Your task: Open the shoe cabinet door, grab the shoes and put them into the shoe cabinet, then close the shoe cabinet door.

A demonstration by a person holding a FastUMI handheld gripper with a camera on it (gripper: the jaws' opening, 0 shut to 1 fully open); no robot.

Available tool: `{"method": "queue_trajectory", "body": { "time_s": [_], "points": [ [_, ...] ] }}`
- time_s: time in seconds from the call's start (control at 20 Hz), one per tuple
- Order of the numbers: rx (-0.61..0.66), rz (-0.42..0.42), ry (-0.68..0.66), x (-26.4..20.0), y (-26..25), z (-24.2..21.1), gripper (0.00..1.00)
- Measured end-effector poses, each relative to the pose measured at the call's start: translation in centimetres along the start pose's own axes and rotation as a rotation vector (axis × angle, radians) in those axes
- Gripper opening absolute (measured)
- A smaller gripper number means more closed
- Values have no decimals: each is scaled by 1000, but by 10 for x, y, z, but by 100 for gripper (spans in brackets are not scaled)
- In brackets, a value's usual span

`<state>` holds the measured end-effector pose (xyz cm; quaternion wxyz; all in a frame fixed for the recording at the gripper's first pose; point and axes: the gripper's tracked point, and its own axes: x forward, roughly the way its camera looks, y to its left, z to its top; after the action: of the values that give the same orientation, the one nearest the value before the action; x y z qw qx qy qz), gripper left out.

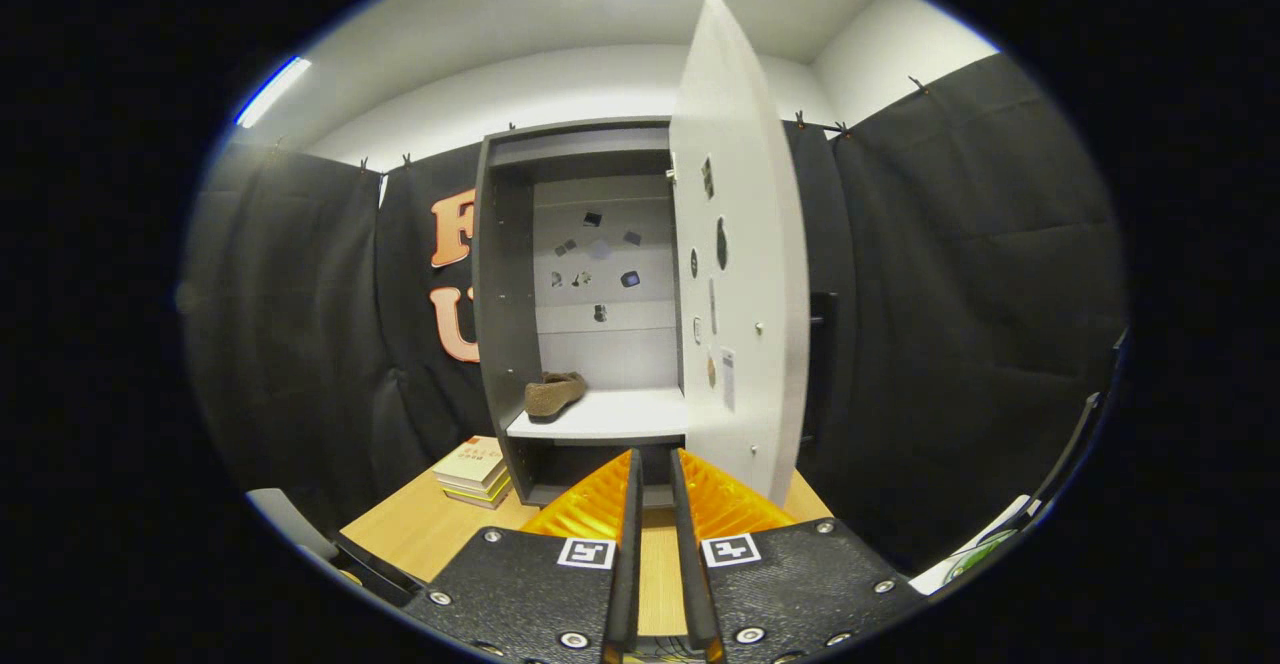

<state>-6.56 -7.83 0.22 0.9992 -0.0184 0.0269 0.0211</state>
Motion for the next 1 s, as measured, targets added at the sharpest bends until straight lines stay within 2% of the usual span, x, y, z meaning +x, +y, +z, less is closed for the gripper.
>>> {"method": "queue_trajectory", "body": {
  "time_s": [0.25,0.4,0.7,1.0],
  "points": [
    [-3,28,24,6,55,-19,20],
    [3,33,70,17,85,-52,20],
    [-12,71,274,47,124,-185,24],
    [26,89,453,110,126,-310,24]
  ]
}}
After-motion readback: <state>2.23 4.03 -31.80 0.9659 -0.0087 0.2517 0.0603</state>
